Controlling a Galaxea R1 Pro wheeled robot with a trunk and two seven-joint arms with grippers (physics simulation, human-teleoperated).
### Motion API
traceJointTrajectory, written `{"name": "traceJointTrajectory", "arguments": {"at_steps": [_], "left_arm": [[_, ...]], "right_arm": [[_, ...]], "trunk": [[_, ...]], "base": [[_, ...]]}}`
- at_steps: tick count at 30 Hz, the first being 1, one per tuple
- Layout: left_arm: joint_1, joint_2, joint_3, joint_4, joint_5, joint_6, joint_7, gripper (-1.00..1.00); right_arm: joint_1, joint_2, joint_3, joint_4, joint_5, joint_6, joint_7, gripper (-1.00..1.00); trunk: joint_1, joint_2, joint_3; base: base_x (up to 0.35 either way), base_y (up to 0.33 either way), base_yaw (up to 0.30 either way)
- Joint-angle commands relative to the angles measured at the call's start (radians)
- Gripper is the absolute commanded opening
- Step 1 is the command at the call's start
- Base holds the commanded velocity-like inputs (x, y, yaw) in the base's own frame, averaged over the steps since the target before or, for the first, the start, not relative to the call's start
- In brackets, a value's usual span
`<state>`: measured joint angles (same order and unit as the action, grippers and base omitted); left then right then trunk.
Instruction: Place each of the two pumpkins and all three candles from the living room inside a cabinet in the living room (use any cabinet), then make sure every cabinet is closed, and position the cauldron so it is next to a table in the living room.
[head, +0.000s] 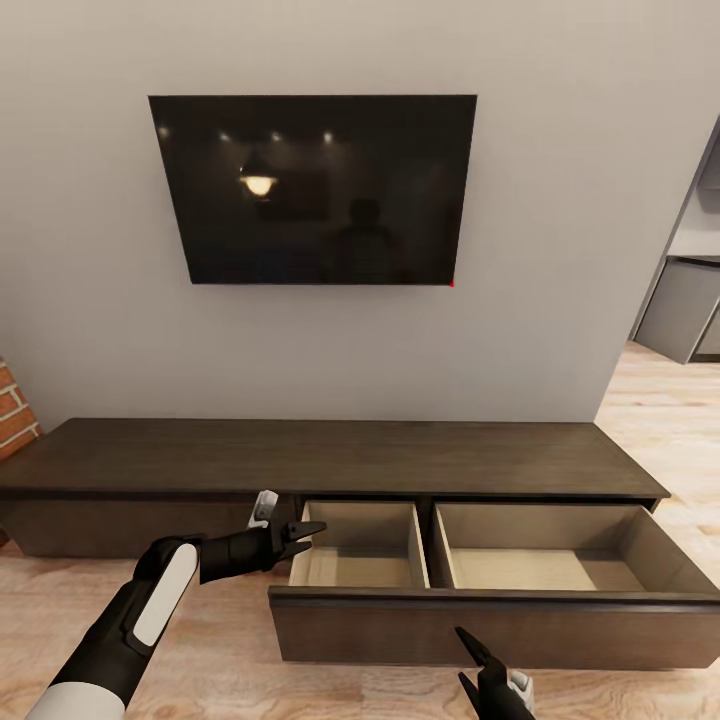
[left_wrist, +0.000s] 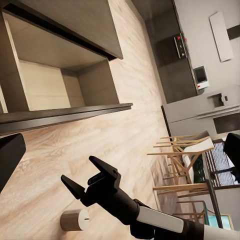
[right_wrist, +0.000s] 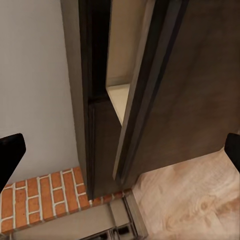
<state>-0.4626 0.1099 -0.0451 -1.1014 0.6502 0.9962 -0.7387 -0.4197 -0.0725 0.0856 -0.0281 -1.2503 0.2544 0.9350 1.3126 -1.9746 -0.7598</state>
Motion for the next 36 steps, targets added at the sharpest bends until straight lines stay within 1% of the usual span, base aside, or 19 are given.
{"name": "traceJointTrajectory", "arguments": {"at_steps": [1, 9, 13, 29, 36], "left_arm": [[-0.001, 0.001, -0.001, 0.000, 0.000, 0.004, -0.002, 1.00], [-0.001, 0.001, -0.001, 0.000, 0.000, 0.004, -0.002, 1.00], [-0.001, 0.002, -0.001, 0.000, 0.000, 0.004, -0.002, 1.00], [-0.001, 0.001, -0.002, 0.000, -0.001, 0.004, -0.002, 1.00], [-0.001, 0.007, -0.002, 0.000, -0.002, 0.004, -0.002, 1.00]], "right_arm": [[-0.001, 0.000, 0.008, 0.000, -0.011, 0.007, 0.003, 1.00], [-0.001, 0.000, 0.008, 0.001, -0.008, -0.041, 0.002, 1.00], [-0.001, -0.001, 0.008, 0.002, -0.008, -0.050, 0.002, 1.00], [-0.001, -0.001, 0.008, 0.002, -0.008, -0.056, -0.002, 1.00], [-0.001, -0.001, 0.008, 0.003, -0.008, -0.058, -0.004, 1.00]], "trunk": [[0.000, 0.000, -0.001], [0.000, 0.000, -0.001], [0.000, 0.000, -0.001], [0.000, 0.000, -0.001], [0.000, 0.000, -0.001]], "base": [[0.000, 0.000, 0.000], [0.000, 0.000, 0.000], [-0.060, 0.000, -0.009], [-0.288, 0.000, -0.099], [-0.129, 0.000, -0.012]]}}
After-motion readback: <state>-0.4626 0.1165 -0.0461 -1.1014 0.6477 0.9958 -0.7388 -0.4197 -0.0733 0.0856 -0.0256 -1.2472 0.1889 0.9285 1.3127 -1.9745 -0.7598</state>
